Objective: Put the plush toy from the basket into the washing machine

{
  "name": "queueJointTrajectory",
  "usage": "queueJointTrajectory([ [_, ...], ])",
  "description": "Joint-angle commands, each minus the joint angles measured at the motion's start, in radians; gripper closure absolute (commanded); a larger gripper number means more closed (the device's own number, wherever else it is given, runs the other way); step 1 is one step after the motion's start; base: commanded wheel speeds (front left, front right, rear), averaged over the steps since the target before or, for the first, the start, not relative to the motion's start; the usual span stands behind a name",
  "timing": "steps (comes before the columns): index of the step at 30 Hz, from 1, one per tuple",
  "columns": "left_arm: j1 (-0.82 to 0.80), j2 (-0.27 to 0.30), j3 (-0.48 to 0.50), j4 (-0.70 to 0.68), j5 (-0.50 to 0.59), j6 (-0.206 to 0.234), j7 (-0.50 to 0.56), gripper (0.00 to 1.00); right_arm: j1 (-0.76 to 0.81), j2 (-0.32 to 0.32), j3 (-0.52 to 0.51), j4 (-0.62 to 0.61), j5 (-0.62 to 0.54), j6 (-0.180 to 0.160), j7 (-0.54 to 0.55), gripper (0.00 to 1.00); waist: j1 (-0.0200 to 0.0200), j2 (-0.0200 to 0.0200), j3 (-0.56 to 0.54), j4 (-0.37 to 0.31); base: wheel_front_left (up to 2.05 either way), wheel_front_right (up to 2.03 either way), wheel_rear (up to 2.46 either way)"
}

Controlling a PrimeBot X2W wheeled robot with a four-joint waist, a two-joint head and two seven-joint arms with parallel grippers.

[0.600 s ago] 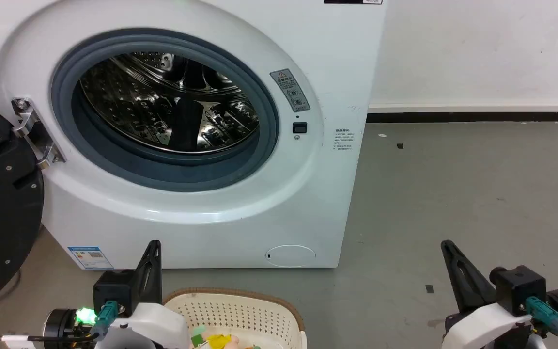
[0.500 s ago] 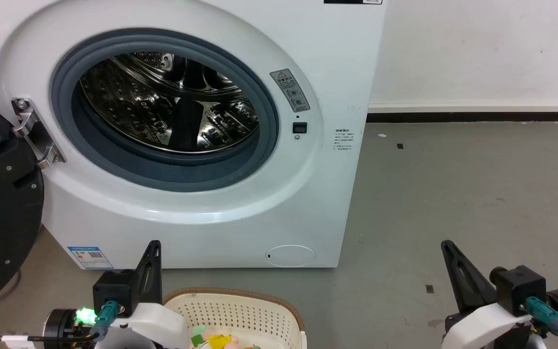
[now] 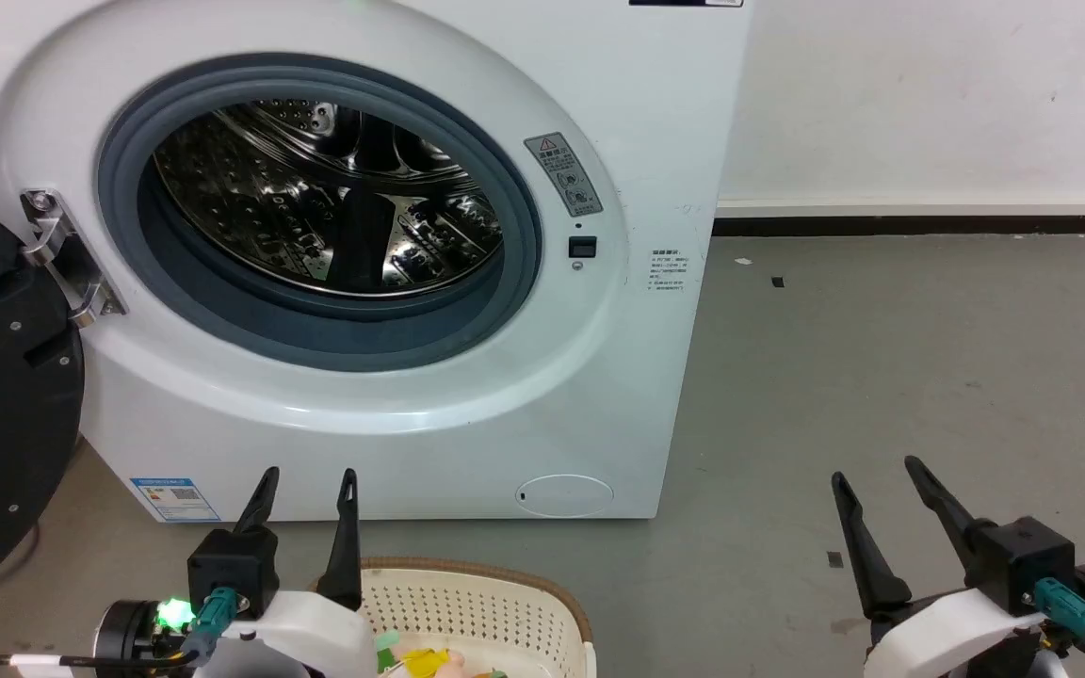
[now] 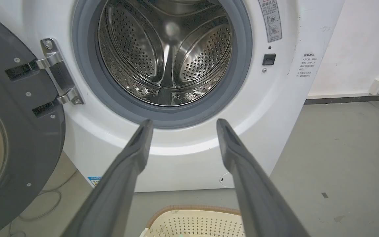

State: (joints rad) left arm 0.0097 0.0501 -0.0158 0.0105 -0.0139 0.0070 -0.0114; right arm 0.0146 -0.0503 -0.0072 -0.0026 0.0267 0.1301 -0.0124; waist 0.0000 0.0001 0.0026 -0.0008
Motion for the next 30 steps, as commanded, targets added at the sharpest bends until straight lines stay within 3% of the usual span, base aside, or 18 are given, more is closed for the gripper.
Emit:
queueJointTrajectory([
  [1, 0.001, 0.0, -0.004, 0.006, -0.013, 0.005, -0.013, 0.0, 0.004, 0.0, -0.006, 0.0, 0.009, 0.0, -0.012, 0.0, 0.0, -0.0001, 0.001, 0.0, 0.0, 0.0, 0.0],
  [20, -0.016, 0.0, -0.043, 0.094, -0.065, 0.01, -0.05, 0.0, 0.002, 0.0, -0.021, -0.02, 0.032, 0.0, -0.05, 0.0, 0.0, -0.0001, 0.025, -0.011, 0.0, 0.0, 0.0],
  [30, -0.056, 0.001, -0.067, 0.206, -0.103, 0.003, -0.065, 0.0, -0.007, 0.0, -0.023, -0.038, 0.056, 0.0, -0.07, 0.0, 0.0, -0.0001, 0.064, -0.022, 0.0, 0.0, 0.0],
])
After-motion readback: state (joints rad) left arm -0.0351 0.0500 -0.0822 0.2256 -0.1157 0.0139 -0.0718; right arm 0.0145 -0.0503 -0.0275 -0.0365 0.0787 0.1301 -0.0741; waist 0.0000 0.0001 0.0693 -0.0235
